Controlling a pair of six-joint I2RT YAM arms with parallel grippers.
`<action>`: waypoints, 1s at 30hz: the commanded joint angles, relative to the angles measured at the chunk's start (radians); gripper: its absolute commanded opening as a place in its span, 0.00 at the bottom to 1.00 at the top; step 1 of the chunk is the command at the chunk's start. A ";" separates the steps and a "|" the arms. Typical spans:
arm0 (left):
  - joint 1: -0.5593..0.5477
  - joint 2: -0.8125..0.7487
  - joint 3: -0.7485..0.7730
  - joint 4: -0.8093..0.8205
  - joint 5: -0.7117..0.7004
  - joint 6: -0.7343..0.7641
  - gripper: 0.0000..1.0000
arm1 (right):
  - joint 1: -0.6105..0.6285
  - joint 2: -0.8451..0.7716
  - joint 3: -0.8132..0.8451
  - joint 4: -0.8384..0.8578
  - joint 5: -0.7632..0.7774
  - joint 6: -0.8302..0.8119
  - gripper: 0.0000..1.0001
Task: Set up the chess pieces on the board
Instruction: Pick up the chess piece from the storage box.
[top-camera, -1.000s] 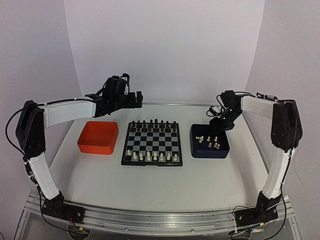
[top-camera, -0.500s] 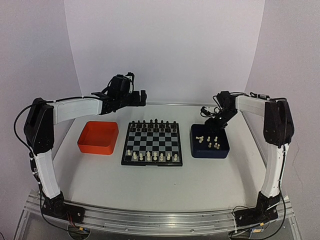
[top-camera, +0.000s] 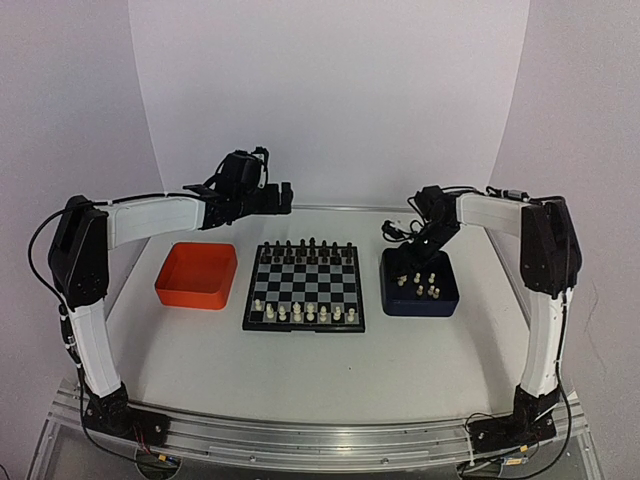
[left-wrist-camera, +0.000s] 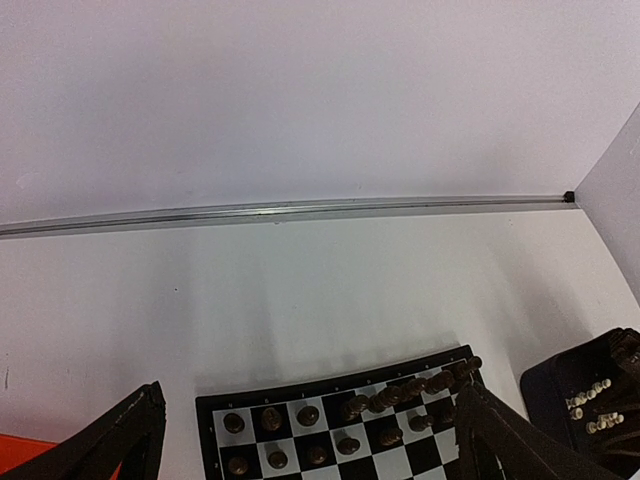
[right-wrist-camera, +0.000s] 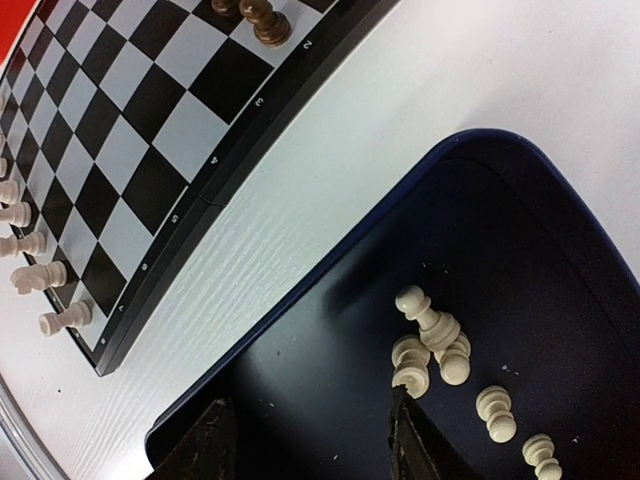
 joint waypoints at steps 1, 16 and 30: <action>0.006 -0.005 0.032 -0.003 0.000 -0.013 1.00 | -0.003 0.032 0.031 -0.021 0.053 0.015 0.47; 0.006 0.007 0.037 -0.008 0.012 -0.015 1.00 | 0.005 0.094 0.080 -0.022 0.100 0.035 0.43; 0.006 0.009 0.047 -0.016 0.024 -0.017 1.00 | 0.019 0.109 0.077 -0.022 0.135 0.028 0.30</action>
